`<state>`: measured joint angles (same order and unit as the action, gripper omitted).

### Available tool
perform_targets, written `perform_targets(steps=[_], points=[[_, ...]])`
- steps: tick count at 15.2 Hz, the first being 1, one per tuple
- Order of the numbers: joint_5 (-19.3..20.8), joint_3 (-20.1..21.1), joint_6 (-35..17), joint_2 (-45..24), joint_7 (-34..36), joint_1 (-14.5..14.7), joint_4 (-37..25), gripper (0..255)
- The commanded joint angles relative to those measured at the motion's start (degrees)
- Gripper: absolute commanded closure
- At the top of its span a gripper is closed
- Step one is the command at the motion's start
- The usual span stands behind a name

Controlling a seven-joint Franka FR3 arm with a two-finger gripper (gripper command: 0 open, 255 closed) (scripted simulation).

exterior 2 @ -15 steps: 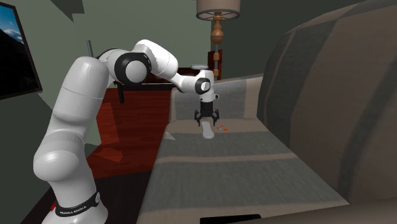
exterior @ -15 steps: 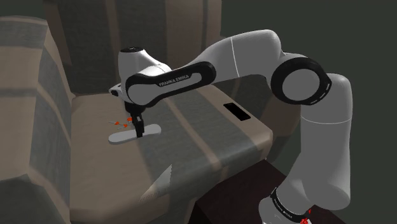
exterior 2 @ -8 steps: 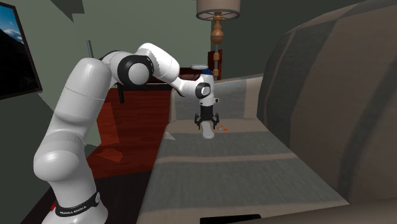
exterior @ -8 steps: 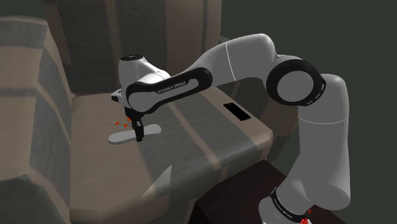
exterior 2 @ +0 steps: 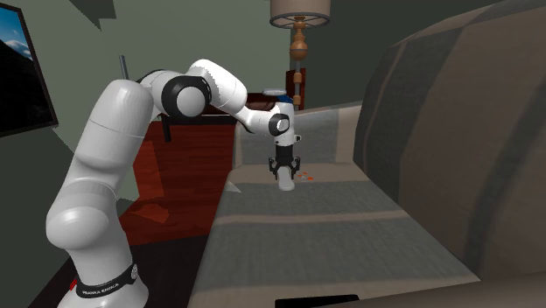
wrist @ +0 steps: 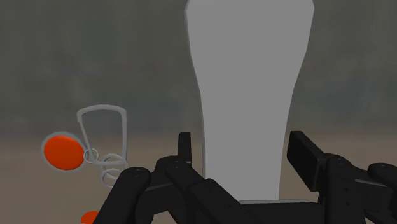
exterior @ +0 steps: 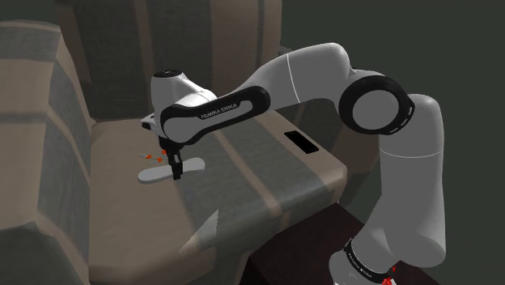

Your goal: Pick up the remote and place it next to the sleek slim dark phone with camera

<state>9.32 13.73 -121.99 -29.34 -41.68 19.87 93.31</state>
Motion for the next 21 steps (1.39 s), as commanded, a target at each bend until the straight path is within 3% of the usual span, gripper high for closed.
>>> perform_targets(steps=[1, 6, 21], points=[[0.00, 0.00, 0.00, 0.01, 0.00, 0.00, -0.01, 255], [0.00, 0.00, -0.02, 0.01, 0.00, 0.00, 0.00, 255], [-1.39, 0.71, 9.55, 4.09, -1.05, -0.22, -5.61, 255]])
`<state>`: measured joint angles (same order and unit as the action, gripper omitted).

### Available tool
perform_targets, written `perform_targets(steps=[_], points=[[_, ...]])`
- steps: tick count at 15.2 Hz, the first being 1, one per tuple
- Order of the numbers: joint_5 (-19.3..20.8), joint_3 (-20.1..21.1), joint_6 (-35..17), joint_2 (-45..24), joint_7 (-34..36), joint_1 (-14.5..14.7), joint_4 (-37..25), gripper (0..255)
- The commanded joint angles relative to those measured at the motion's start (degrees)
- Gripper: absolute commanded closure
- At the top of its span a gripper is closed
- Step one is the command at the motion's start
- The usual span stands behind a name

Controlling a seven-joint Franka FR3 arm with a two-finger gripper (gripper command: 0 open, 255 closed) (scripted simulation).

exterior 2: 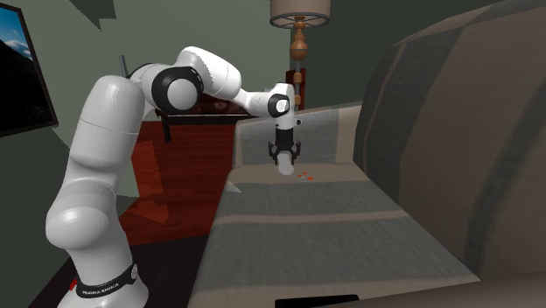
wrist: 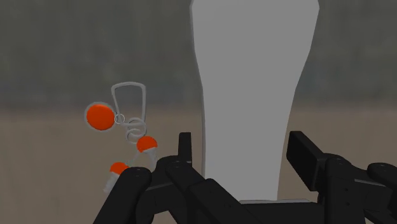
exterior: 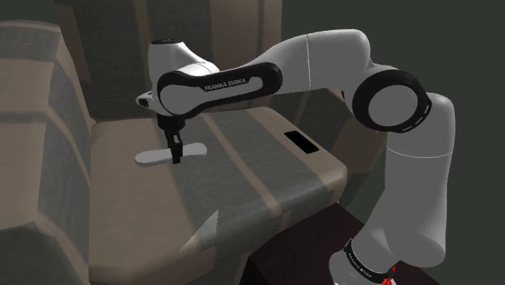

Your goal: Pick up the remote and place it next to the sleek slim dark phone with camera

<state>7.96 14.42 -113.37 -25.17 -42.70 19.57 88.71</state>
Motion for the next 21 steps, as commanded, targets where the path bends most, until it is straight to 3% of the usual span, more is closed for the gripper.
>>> perform_targets(steps=[1, 12, 21], points=[[-0.09, 0.06, 1.61, 0.11, -0.09, 0.09, -1.52, 255], [-3.88, -2.67, -4.08, 12.87, -12.04, -9.15, 16.14, 255], [-6.05, -7.18, -6.63, 19.96, -24.19, -16.10, 25.31, 255]])
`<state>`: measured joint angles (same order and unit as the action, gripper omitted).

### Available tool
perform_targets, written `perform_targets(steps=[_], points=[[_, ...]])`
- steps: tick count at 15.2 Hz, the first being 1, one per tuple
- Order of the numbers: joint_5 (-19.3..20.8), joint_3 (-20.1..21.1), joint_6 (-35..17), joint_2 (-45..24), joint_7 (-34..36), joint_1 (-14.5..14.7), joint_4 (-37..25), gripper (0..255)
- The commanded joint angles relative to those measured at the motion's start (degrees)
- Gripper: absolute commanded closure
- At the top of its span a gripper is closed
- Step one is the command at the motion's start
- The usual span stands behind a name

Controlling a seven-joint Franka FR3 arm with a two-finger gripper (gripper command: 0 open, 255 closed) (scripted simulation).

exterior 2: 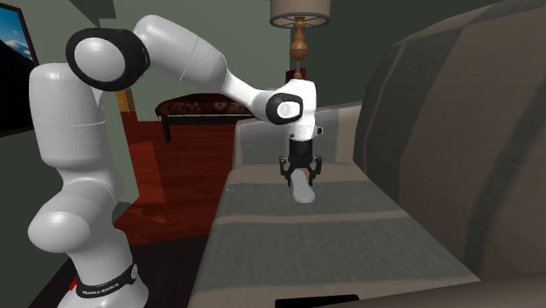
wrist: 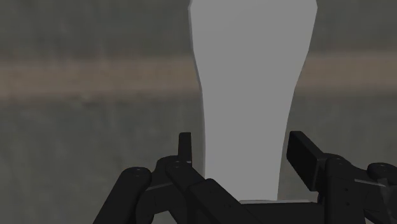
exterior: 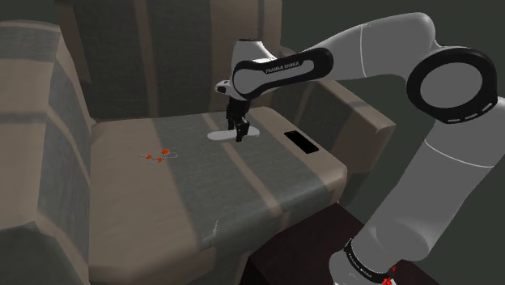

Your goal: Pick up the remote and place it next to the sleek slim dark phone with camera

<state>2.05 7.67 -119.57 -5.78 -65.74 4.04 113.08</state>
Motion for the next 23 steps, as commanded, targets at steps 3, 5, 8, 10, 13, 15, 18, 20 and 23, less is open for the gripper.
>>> perform_targets(steps=[3, 5, 8, 10, 13, 15, 18, 20, 23], points=[[-0.55, -2.23, -0.88, 2.03, -5.30, -2.76, 2.76, 255], [-0.76, -3.48, -1.10, 2.74, -8.08, -4.19, 3.64, 255], [-0.98, -5.42, -1.31, 3.42, -12.25, -6.32, 4.46, 255], [-1.10, -6.73, -1.38, 3.62, -15.04, -7.74, 4.68, 255], [-1.28, -8.70, -1.38, 3.51, -19.25, -9.88, 4.51, 255], [-1.28, -8.70, -2.85, 2.92, -19.23, -9.89, 5.40, 255], [-1.28, -8.71, -5.05, 1.96, -19.22, -9.89, 6.63, 255], [-1.29, -8.71, -6.51, 1.26, -19.21, -9.90, 7.39, 255], [-1.29, -8.71, -8.69, 0.12, -19.19, -9.90, 8.44, 255]])
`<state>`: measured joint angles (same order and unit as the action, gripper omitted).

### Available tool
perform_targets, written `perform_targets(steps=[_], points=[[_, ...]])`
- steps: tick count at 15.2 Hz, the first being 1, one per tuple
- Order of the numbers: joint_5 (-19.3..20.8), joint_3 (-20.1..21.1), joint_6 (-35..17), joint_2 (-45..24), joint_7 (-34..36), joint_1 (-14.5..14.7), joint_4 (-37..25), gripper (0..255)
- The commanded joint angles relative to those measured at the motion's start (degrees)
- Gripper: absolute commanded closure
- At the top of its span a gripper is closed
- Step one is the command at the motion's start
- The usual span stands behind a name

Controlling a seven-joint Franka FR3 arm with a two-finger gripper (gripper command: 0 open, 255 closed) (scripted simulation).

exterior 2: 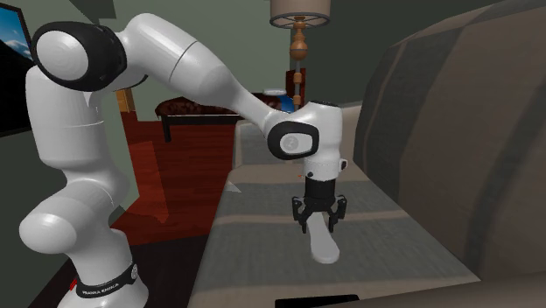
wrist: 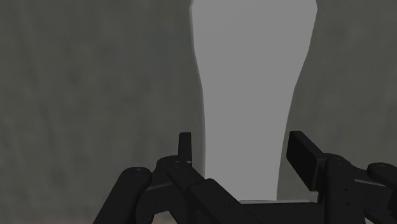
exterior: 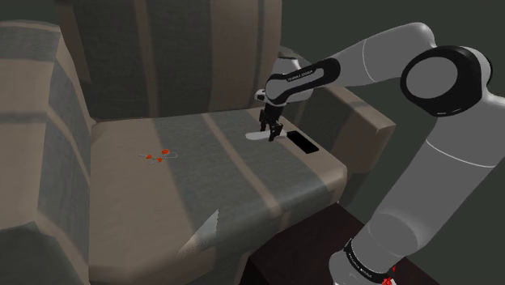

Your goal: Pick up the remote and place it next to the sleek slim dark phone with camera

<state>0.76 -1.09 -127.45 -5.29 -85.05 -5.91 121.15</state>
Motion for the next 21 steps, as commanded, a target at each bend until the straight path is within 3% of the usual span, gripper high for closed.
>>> perform_targets(steps=[1, 5, 12, 13, 18, 21], points=[[0.00, 0.04, -1.53, -0.77, 0.12, 0.05, 0.70, 255], [-0.01, 0.04, -4.11, -2.29, 0.13, 0.05, 1.76, 255], [-0.01, 0.04, -4.11, -2.29, 0.13, 0.04, 1.76, 255], [-0.01, 0.04, -4.11, -2.29, 0.13, 0.04, 1.76, 0], [-0.01, 0.04, -4.11, -2.29, 0.14, 0.05, 1.76, 0], [0.01, 0.07, 1.28, 0.85, 0.15, 0.09, -0.49, 0]])
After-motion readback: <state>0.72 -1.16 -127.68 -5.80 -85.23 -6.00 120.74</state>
